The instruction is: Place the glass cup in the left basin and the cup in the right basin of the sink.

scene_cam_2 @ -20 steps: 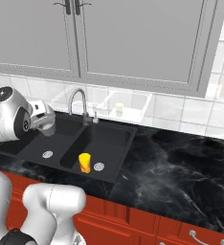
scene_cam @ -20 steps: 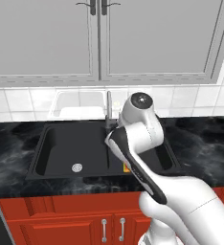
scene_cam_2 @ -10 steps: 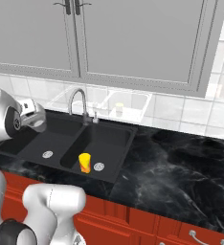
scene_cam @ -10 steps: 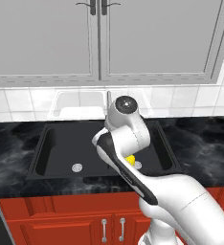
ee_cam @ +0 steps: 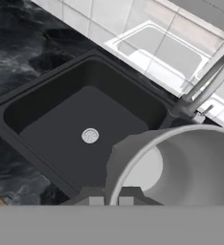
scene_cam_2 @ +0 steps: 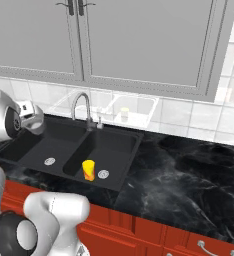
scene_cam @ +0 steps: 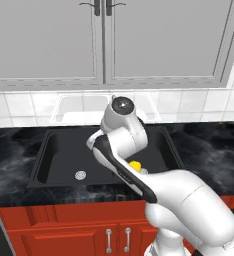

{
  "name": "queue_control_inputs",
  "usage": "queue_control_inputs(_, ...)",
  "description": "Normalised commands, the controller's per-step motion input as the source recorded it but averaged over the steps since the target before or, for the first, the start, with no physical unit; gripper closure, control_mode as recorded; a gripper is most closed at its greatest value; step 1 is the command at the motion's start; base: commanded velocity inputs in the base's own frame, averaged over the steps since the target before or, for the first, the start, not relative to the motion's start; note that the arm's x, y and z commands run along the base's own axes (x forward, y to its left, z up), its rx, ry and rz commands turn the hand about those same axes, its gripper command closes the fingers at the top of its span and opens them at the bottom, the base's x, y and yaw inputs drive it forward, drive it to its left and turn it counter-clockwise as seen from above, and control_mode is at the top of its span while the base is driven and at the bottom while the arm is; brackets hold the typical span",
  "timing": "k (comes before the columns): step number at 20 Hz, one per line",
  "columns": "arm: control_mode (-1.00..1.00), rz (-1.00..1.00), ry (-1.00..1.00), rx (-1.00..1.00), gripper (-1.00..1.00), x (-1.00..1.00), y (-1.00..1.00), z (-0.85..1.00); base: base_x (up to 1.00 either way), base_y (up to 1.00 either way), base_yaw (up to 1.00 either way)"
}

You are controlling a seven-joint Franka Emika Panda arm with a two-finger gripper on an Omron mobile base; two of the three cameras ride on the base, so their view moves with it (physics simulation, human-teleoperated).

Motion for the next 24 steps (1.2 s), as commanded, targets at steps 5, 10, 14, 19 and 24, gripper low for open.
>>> queue_control_inputs(5, -1.0, 0.0, 0.02, 0.11, 1.0, 0.2, 0.2, -0.01, 0.0, 0.0, 0.0)
queue_control_inputs(10, -1.0, 0.0, 0.07, 0.04, 1.0, 0.22, 0.2, -0.13, 0.0, 0.0, 0.0)
queue_control_inputs(14, -1.0, 0.0, 0.07, 0.0, 1.0, 0.27, 0.2, -0.27, 0.0, 0.0, 0.0)
queue_control_inputs(19, -1.0, 0.0, 0.11, 0.0, 1.0, 0.29, 0.13, -0.25, 0.0, 0.0, 0.0)
queue_control_inputs(24, -1.0, 0.0, 0.07, 0.0, 1.0, 0.27, 0.04, -0.22, 0.0, 0.0, 0.0)
